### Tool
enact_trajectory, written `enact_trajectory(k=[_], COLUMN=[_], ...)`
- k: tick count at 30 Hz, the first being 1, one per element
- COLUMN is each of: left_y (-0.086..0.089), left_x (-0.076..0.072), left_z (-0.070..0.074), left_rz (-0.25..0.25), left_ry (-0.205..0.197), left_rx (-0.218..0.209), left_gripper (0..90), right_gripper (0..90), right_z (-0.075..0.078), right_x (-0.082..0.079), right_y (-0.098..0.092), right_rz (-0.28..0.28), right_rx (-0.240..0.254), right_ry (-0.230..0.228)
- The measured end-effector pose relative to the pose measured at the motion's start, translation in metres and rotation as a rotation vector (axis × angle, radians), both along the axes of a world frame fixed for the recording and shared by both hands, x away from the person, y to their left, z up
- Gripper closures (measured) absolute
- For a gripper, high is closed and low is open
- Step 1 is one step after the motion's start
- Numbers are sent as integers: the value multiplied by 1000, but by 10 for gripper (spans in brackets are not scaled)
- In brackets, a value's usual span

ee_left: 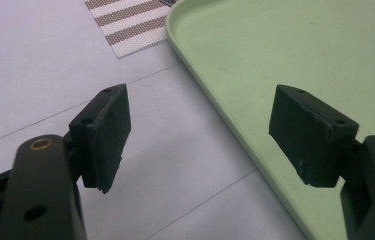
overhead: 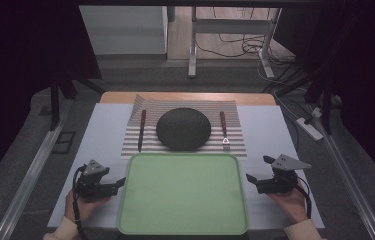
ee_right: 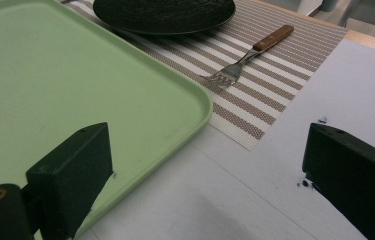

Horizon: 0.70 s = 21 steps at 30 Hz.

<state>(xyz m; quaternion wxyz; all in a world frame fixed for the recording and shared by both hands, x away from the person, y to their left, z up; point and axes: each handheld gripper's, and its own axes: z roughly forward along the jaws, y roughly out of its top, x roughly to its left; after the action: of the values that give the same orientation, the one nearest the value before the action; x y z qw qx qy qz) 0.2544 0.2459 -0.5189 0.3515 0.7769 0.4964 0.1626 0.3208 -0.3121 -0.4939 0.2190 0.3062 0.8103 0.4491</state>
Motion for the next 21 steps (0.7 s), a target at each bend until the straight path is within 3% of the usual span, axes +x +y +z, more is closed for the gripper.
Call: enact_trajectory(k=[8,21], left_y=[-1,-2], left_x=[-3,-2], left_z=[2,4], left_rz=[-13,-19], left_ry=[-6,-15], left_rx=[-5,-5], left_gripper=[253,252], right_gripper=[65,67], right_z=[1,-2], right_x=[-1,-1], right_y=[-3,-2], right_rz=[-1,5], right_rx=[30,24], right_ry=[10,28])
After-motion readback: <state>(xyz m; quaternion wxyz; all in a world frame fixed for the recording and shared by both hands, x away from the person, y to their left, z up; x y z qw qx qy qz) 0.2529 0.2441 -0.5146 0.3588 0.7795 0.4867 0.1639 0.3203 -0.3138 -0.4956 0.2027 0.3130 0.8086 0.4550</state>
